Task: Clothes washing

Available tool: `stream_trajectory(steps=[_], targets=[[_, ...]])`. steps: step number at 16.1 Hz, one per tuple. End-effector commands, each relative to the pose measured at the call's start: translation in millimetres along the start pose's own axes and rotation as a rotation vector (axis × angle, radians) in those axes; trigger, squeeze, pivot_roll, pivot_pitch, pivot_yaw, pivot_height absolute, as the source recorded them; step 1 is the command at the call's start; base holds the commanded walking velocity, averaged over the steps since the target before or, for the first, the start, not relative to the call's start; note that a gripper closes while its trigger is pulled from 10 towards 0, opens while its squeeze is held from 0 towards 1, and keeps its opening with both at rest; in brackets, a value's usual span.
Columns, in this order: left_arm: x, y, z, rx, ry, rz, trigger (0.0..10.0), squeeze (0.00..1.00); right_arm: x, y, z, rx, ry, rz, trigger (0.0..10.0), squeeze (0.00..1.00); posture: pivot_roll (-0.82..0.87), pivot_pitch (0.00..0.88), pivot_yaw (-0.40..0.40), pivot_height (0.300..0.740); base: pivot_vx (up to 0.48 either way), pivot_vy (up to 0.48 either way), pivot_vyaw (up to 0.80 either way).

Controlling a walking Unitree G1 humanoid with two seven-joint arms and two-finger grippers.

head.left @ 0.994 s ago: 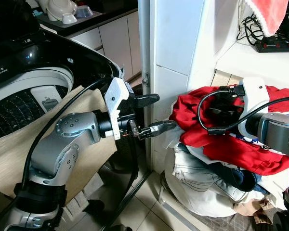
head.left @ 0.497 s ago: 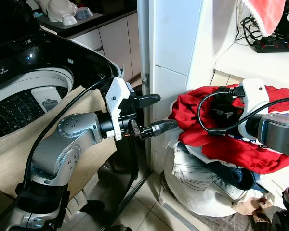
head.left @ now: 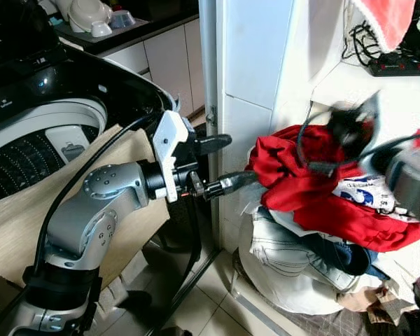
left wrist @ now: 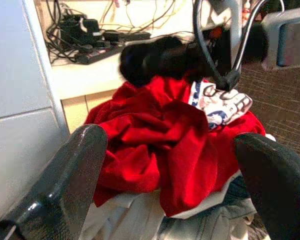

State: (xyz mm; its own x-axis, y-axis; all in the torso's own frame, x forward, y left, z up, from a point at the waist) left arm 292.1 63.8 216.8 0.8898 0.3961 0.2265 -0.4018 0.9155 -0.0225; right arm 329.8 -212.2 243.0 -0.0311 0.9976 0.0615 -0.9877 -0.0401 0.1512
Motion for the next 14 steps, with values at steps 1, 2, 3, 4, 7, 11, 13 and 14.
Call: stream_trajectory(steps=[1,2,3,4,7,11,13,14], targets=[[11.0,0.8,7.9,-0.015,-0.033,0.056,10.0,0.0,3.8,3.1,9.5,-0.076,0.089,0.0,0.0,0.0,-0.18,0.0,0.072,0.74,0.0,0.0,0.0],[13.0,0.3,8.4,-0.018,-0.032,0.071,10.0,0.0,5.0,3.4,11.1,-0.093,0.114,0.004,0.0,0.0,-0.18,0.0,0.072,0.74,0.0,0.0,0.0],[22.6,-1.1,10.3,-0.026,-0.026,0.136,10.0,0.0,10.9,5.5,15.6,-0.157,0.205,0.036,0.0,0.0,-0.18,0.0,0.068,0.74,0.0,0.0,0.0],[33.3,-2.5,12.9,-0.041,0.002,0.203,10.0,0.0,18.4,8.8,17.6,-0.214,0.272,0.085,0.0,0.0,-0.18,0.0,0.065,0.74,0.0,0.0,0.0],[51.0,-10.5,35.4,-0.163,0.044,0.307,10.0,0.0,46.9,23.9,26.3,-0.316,0.014,0.332,0.0,0.0,-0.17,0.0,0.058,0.74,0.0,0.0,0.0],[41.7,-20.1,55.1,-0.162,-0.375,0.271,10.0,1.0,74.2,47.7,33.9,-0.333,-0.237,0.687,0.0,0.0,-0.18,0.0,0.06,0.74,0.0,0.0,0.0],[34.0,-23.2,61.8,-0.149,-0.591,0.221,10.0,1.0,77.1,56.8,38.6,-0.32,-0.312,0.811,0.0,0.0,-0.18,0.0,0.06,0.74,0.0,0.0,0.0],[31.4,-23.9,64.2,-0.152,-0.637,0.201,10.0,1.0,77.9,61.4,40.4,-0.316,-0.333,0.861,0.0,0.0,-0.18,0.0,0.06,0.74,0.0,0.0,0.0]])
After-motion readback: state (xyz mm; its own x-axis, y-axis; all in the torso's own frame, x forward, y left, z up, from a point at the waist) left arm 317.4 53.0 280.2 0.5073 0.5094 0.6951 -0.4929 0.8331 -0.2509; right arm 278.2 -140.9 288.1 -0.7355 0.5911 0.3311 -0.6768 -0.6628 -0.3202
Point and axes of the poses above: a point about 5 cm out from each wrist's last joint towards the gripper, its own y axis pointing back from the gripper into the wrist, its own z axis along the axis of the wrist's last joint, x = y × z, the point moved 4 cm from there along -y, pointing out of the wrist towards the gripper, and after that the axes turned 12 degrees about -y, right-handed, at the moved point
